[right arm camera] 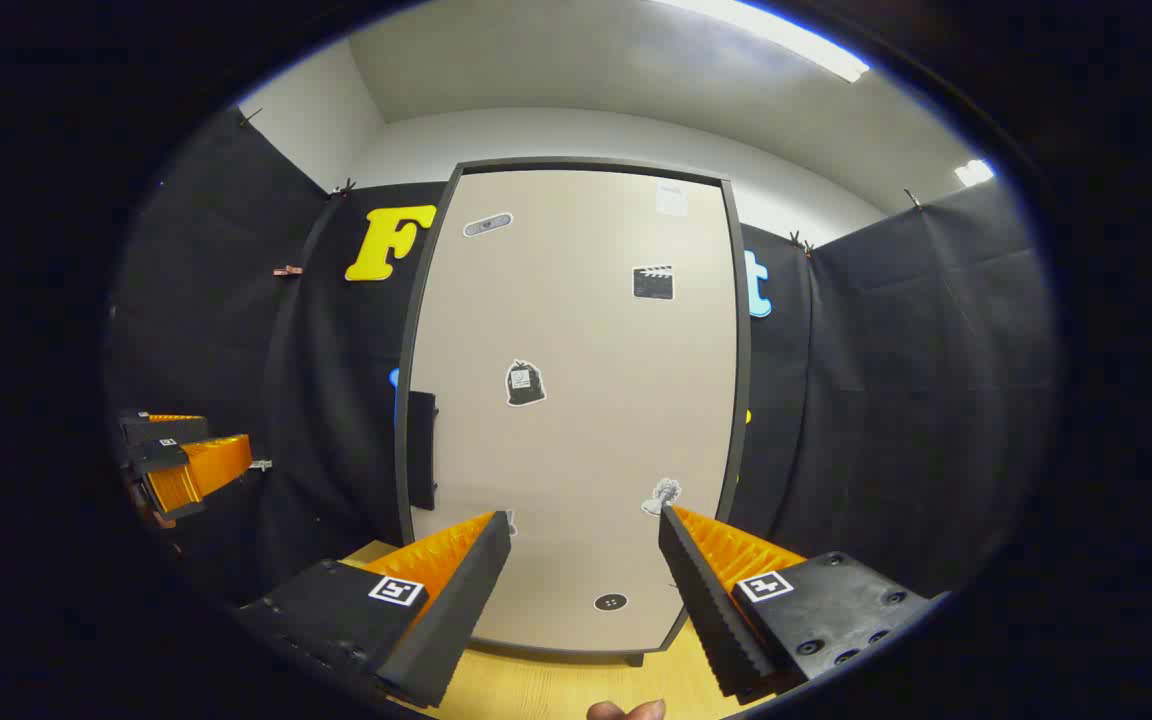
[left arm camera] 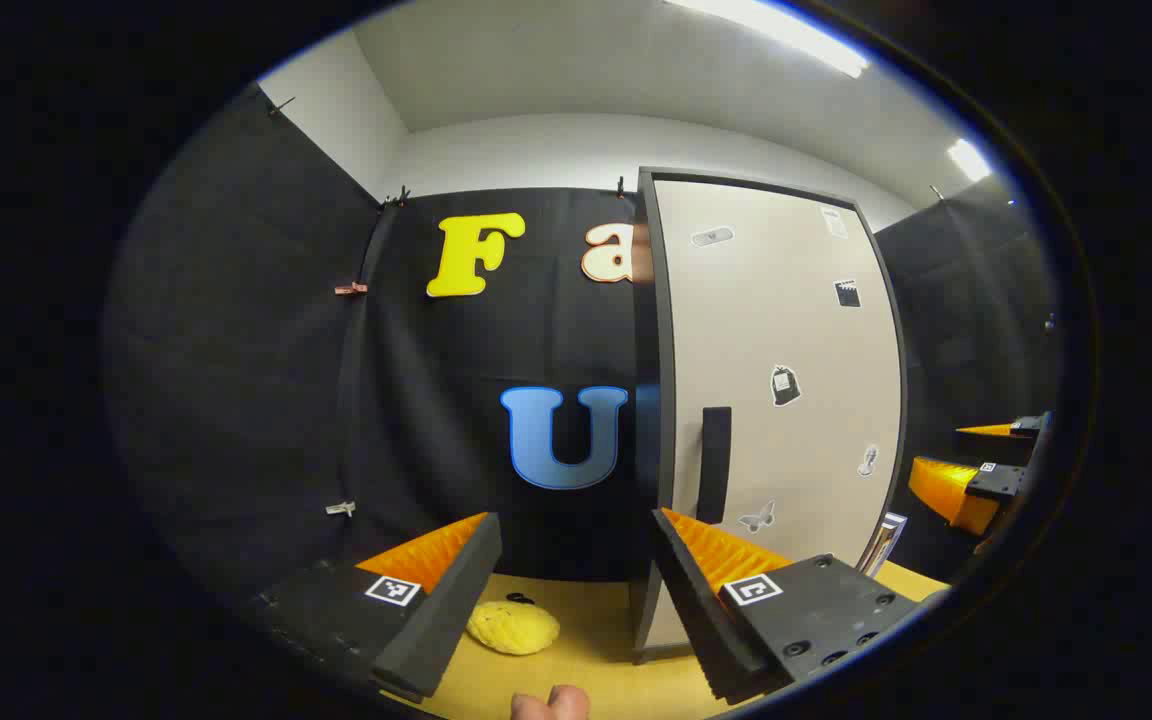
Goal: Open the cabinet door with the right hand, grasp the bottle in the cabinet with the left hand and place it on the coaster, then close the cabinet door with the right hand.
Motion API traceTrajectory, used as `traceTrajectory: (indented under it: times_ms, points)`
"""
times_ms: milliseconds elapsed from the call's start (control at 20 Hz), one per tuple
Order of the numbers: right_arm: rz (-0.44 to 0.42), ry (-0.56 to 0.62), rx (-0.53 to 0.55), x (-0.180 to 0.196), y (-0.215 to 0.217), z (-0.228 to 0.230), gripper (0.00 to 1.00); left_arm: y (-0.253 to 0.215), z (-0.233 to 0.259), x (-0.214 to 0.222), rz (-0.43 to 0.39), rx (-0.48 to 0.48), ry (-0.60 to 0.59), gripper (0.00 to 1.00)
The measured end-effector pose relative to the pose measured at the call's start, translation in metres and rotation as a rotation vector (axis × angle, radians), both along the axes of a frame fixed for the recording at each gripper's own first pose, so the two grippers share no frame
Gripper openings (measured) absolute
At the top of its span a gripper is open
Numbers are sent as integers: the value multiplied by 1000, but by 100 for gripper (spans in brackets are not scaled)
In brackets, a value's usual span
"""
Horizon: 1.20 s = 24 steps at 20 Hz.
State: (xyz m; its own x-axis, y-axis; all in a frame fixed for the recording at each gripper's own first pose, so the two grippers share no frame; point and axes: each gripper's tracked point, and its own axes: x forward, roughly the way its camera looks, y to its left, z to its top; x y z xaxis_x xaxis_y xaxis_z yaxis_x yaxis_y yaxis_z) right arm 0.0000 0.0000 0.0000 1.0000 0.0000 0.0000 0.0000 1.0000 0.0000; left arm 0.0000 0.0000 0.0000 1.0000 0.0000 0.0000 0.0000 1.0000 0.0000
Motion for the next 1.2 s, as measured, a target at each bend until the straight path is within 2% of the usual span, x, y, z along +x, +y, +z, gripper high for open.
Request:
traceTrajectory:
  times_ms: [400,550,750,850,1050,1200]
  points:
    - [-3,23,-3,4,3,-4,97,-7,-5,3,-18,1,13,94]
    - [-13,28,-7,6,3,-7,97,-8,-13,10,-27,-33,13,94]
    - [15,22,18,13,12,-10,97,1,-20,16,12,-46,24,94]
    - [23,26,18,16,17,-8,97,3,-17,17,13,-68,15,95]
    - [19,6,48,22,20,0,97,10,-19,16,21,-46,23,94]
    - [49,12,77,29,37,3,97,14,-22,13,25,-61,37,94]
